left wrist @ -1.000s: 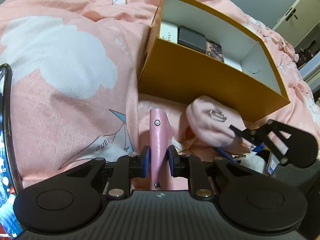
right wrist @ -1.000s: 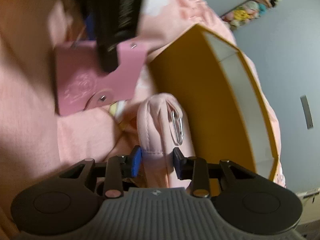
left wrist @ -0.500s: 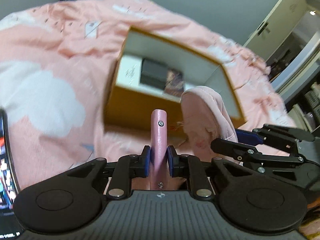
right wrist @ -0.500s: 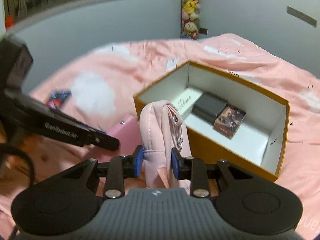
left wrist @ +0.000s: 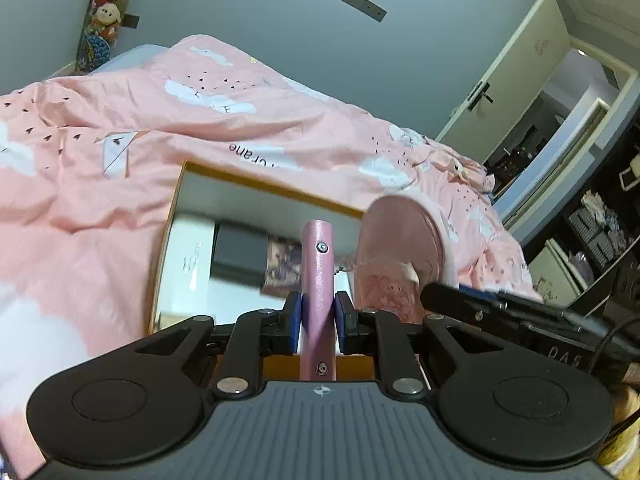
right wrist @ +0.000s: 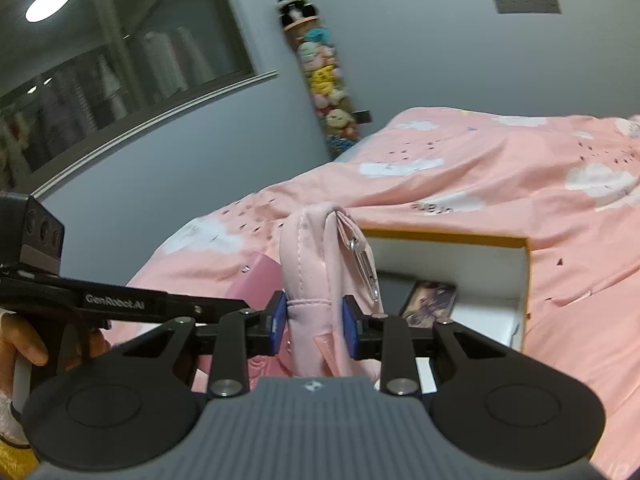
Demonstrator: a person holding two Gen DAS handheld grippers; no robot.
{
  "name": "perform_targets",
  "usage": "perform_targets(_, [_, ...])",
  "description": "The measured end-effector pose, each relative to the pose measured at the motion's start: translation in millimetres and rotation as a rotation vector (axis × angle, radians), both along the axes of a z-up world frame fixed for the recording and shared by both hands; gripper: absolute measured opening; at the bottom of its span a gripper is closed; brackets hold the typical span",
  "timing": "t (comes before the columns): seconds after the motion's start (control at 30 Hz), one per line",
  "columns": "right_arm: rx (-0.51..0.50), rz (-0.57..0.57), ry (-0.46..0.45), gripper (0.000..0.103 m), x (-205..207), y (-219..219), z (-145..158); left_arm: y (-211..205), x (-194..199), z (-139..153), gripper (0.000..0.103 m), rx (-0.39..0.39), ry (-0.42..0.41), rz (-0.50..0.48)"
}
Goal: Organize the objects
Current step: 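Carry the pink pouch with the right gripper while the left carries the pink wallet over the shoebox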
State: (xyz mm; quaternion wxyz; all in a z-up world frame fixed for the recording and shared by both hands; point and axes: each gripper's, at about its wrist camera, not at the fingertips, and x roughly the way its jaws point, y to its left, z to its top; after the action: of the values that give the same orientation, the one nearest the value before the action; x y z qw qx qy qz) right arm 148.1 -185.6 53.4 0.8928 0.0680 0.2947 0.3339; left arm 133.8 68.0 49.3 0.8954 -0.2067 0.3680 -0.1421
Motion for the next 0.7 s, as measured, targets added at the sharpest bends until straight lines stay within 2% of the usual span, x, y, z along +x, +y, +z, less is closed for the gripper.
perform_targets(0.1, [0.013, -0.038, 0.029, 0.031, 20.7, -3.1, -4.2, 1.5, 24.7, -6.4, 0.019, 0.007, 0.026, -0.006])
perform_targets(0.2, [0.015, -0.075, 0.070, 0.031, 38.3, -4.3, -14.4, -2.7, 52.0, -22.7, 0.019, 0.031, 0.085, 0.001])
perform_targets(0.33, [0.017, -0.103, 0.134, 0.031, 61.0, -8.1, -33.3, -8.0, 81.5, -58.4, 0.019, -0.010, 0.184, 0.013])
perform_targets(0.5, [0.066, -0.113, 0.247, 0.031, 81.5, -17.9, -58.8, -16.9, 99.1, -96.2, 0.019, 0.023, 0.281, -0.008])
perform_targets(0.7, [0.070, -0.106, 0.303, 0.031, 88.2, -19.0, -81.3, -15.8, 106.3, -119.5, 0.019, 0.036, 0.352, -0.018])
